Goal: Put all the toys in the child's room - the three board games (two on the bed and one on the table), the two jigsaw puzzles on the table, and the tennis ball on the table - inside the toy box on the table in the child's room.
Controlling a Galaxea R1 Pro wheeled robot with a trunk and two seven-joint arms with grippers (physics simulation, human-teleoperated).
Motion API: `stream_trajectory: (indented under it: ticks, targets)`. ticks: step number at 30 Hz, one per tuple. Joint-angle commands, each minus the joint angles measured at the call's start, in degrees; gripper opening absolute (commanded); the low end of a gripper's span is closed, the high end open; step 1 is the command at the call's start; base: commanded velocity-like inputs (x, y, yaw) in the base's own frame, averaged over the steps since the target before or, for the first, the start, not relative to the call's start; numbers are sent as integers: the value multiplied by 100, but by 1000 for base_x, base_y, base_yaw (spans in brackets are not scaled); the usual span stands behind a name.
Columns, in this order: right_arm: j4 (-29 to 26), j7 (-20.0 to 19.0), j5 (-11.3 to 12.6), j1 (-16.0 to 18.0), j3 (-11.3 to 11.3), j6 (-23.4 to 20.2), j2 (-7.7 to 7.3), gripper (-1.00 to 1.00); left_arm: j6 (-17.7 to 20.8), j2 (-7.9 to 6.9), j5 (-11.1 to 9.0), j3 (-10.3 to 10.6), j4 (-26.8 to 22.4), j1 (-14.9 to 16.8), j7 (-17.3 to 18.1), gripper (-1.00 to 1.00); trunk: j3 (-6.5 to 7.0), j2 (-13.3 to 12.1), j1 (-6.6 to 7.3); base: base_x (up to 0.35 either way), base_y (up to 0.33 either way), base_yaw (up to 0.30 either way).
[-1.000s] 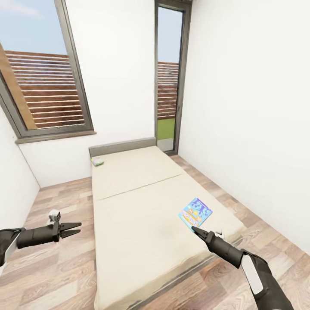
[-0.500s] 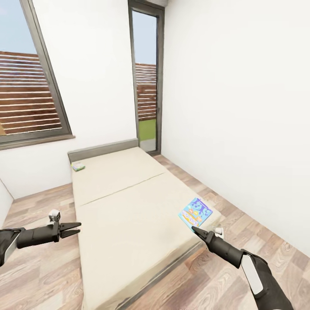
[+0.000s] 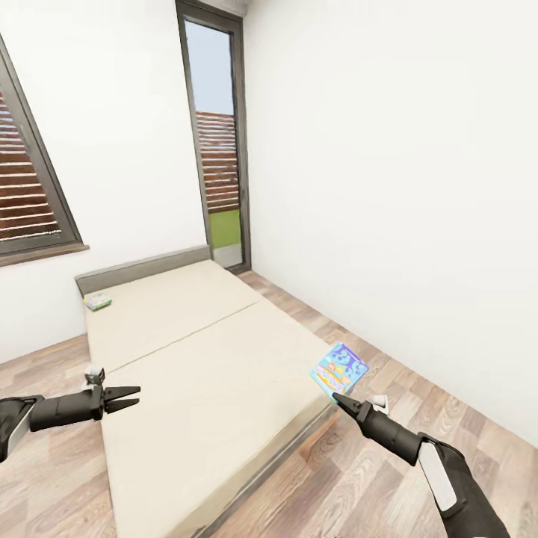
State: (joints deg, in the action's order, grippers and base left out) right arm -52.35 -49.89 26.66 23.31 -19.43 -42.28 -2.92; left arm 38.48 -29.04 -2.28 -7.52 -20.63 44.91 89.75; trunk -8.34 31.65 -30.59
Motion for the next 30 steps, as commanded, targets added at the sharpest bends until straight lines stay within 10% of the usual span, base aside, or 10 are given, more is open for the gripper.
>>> stream_trajectory:
  ticks: [1,30]
  targets:
    - [2,-12,35,7,-8,-41,2,-100,58,-3,7,-4,-2,1,25,100,11,-32,20,0,0,-280]
    - [13,-12,41,7,-17,-43,2,-100,45,-4,9,5,-2,1,25,100,467,-873,481,0,0,-280]
